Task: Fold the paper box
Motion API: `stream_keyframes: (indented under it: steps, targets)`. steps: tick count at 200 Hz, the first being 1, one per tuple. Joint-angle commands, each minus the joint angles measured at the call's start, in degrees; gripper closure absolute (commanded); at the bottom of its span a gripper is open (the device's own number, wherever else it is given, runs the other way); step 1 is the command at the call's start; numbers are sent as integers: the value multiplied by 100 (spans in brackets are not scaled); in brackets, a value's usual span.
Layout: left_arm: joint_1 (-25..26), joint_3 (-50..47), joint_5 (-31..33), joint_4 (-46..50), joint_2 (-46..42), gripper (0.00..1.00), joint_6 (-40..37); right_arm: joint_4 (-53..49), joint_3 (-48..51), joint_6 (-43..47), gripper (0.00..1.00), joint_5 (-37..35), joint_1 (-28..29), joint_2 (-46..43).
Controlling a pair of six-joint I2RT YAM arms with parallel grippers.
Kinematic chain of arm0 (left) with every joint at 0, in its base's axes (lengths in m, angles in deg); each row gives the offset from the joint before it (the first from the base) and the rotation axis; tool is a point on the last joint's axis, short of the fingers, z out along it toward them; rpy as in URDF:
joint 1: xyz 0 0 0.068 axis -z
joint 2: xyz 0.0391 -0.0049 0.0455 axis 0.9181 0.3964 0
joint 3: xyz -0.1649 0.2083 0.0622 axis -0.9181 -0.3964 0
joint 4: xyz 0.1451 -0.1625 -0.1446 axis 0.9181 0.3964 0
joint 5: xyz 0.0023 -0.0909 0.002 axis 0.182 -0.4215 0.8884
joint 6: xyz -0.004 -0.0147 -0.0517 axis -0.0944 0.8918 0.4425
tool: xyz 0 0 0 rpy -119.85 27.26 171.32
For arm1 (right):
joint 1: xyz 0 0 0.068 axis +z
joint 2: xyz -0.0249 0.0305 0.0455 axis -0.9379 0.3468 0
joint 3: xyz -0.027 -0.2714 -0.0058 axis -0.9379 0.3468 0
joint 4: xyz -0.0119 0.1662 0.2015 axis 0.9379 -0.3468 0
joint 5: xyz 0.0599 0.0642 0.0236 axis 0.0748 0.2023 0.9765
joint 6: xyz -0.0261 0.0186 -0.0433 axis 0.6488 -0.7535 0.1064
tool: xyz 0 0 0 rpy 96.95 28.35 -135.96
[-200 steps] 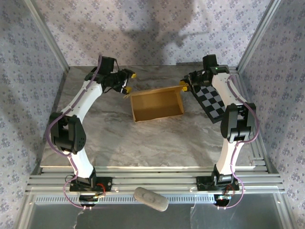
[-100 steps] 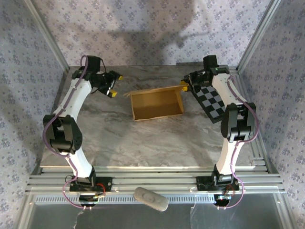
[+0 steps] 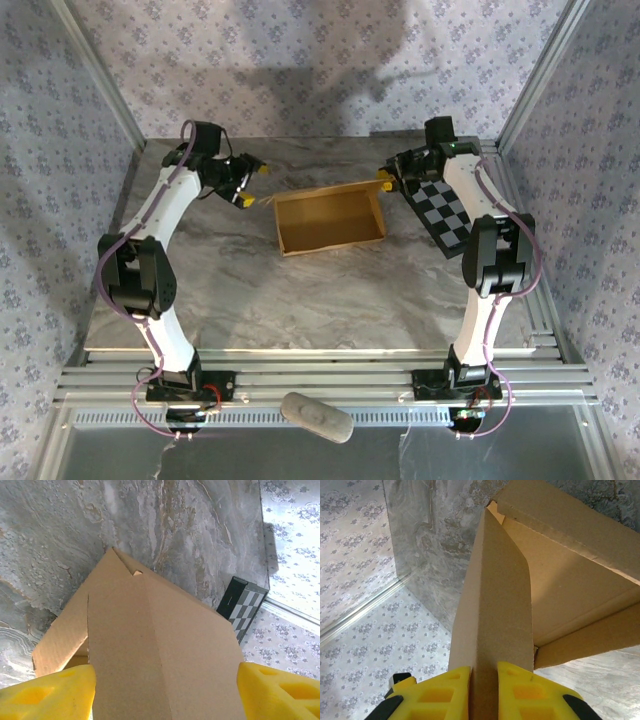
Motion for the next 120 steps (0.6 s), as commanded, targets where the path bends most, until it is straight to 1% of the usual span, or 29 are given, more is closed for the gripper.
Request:
stream_keyframes:
  steps: [1, 13, 86, 112, 120]
  targets:
    - [144, -261, -169, -391, -147, 26, 284, 151, -40, -201, 100, 51, 37, 80]
    - [174, -420, -176, -597, -182, 26, 462, 193, -43, -253, 100, 60, 50, 94]
    - [394, -578, -159, -1415, -5, 27, 1226, 251, -14, -343, 100, 69, 118, 89]
    - [493, -532, -154, -1637, 90, 30, 1395, 268, 17, -335, 100, 78, 118, 76]
    - [503, -519, -151, -1673, 108, 33, 1439, 279, 34, -340, 100, 86, 123, 76]
